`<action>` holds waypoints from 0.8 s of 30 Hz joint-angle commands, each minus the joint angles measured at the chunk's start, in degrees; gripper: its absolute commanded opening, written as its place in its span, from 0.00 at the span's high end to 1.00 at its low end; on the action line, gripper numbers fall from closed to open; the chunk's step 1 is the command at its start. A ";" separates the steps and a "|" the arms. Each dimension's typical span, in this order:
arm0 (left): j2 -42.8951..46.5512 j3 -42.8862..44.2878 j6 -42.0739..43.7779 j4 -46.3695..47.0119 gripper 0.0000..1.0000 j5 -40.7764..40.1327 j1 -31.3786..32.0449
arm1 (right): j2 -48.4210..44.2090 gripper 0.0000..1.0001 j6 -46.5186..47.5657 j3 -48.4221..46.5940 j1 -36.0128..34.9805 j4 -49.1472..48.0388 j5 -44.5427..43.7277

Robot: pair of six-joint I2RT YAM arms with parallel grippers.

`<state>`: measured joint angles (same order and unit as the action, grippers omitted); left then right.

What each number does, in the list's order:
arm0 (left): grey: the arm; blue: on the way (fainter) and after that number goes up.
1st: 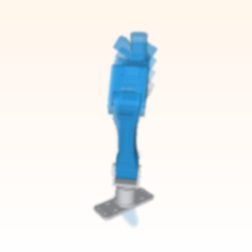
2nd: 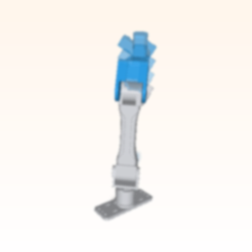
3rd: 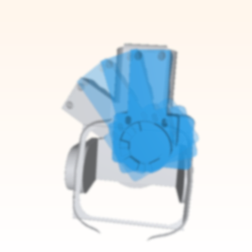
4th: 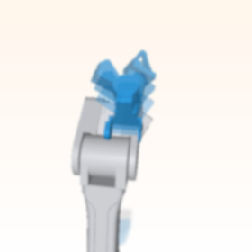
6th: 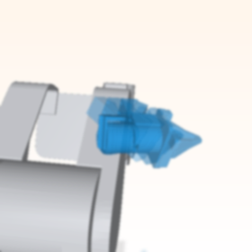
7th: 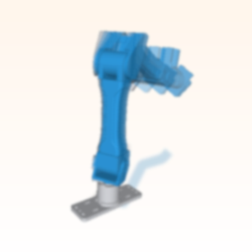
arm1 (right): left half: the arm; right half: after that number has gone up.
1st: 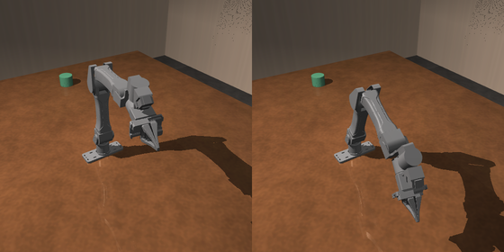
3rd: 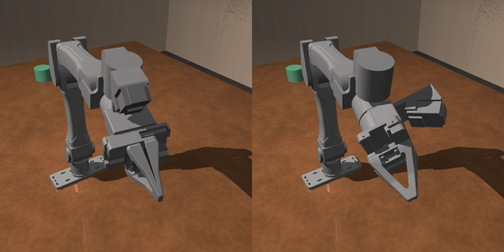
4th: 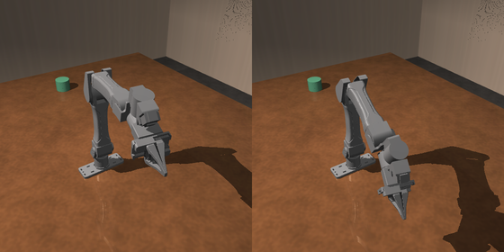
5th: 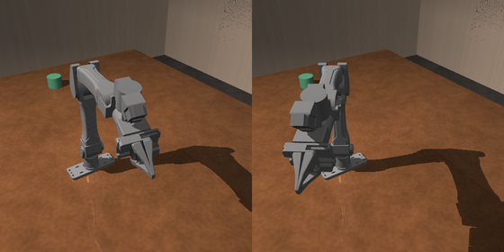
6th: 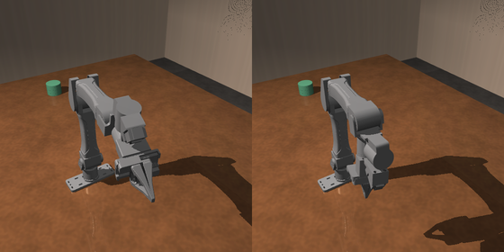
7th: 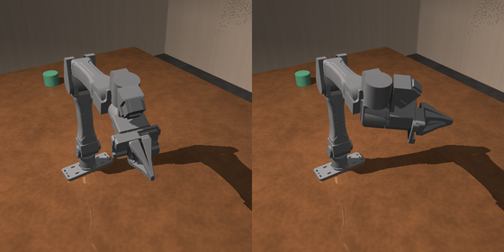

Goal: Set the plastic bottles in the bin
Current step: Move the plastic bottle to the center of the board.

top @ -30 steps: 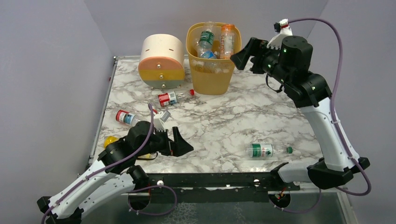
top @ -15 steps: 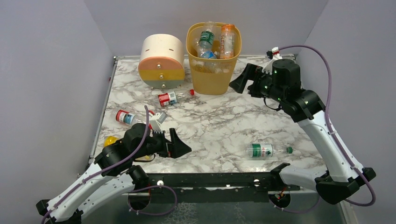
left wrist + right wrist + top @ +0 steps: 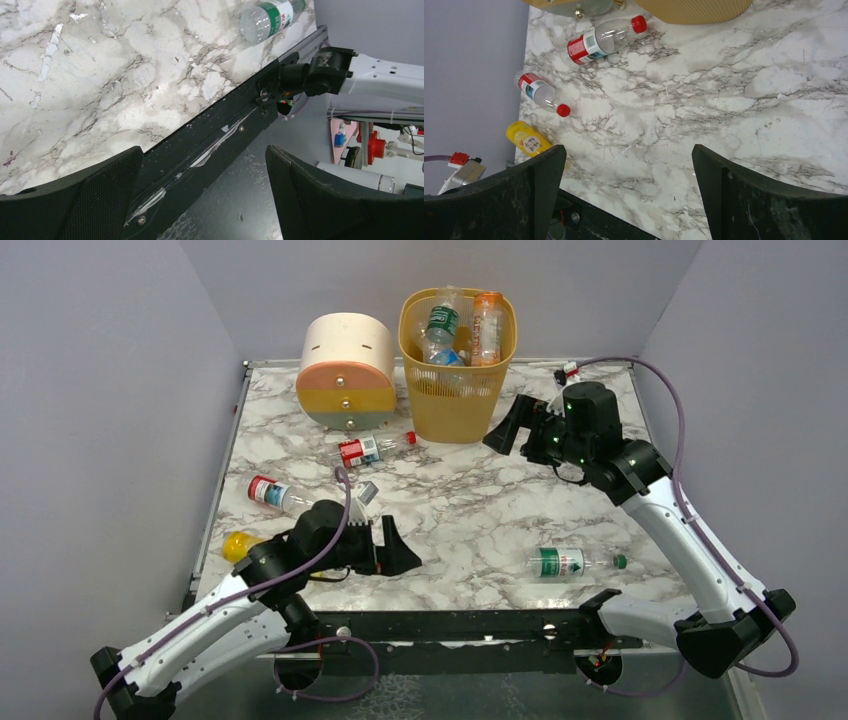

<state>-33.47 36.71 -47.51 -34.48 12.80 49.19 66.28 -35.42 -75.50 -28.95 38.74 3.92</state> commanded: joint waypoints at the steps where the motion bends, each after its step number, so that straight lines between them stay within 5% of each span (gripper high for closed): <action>1: -4.23 -3.51 0.30 10.72 0.01 3.22 -0.14 | -0.53 0.00 -1.07 2.24 -0.41 -2.00 0.93; 12: -28.39 -0.76 7.51 29.55 0.01 10.58 0.30 | 2.23 0.01 -8.45 0.21 -0.34 7.47 -13.49; 24: -53.20 13.74 20.15 43.44 0.01 10.31 8.59 | 0.33 0.00 -11.36 -8.51 -0.25 9.53 -14.71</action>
<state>-80.95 46.24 -34.52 0.80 22.33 54.81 68.64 -44.49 -80.23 -28.95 45.74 -7.70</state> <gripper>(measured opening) 0.990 0.994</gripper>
